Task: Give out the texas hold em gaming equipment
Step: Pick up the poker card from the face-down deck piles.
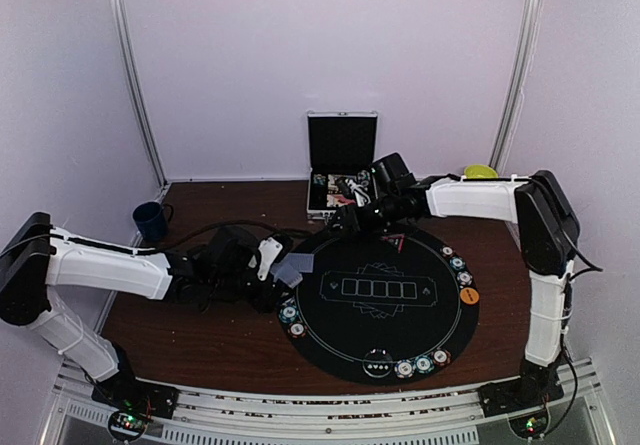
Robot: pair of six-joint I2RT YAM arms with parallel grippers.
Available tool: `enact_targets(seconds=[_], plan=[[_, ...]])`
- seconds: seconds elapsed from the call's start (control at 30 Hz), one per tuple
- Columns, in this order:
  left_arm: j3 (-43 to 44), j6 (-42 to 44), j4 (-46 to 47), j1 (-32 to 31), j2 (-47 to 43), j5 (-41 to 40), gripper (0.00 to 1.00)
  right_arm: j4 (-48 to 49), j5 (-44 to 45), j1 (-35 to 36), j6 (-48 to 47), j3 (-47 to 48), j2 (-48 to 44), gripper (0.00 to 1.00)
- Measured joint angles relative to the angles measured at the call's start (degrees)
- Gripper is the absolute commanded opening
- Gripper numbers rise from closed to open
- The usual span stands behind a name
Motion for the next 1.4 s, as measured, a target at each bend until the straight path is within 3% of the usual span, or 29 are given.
enact_targets(seconds=[0.2,0.57,1.4], plan=[[0.00,0.70,1.11,-0.17,0.83,2.47,0.52,3.58,-6.64,-2.58,-0.35,-6.56,-7.19,0.59],[0.00,3.19,3.48,-3.93,5.07,5.44,0.52,7.32,-17.07,1.60,-0.17,-11.93,-5.53,0.59],[0.00,5.42,7.06,-5.92,4.07,7.96,0.52,6.49,-21.16,7.32,-1.92,-11.30,-0.57,0.61]])
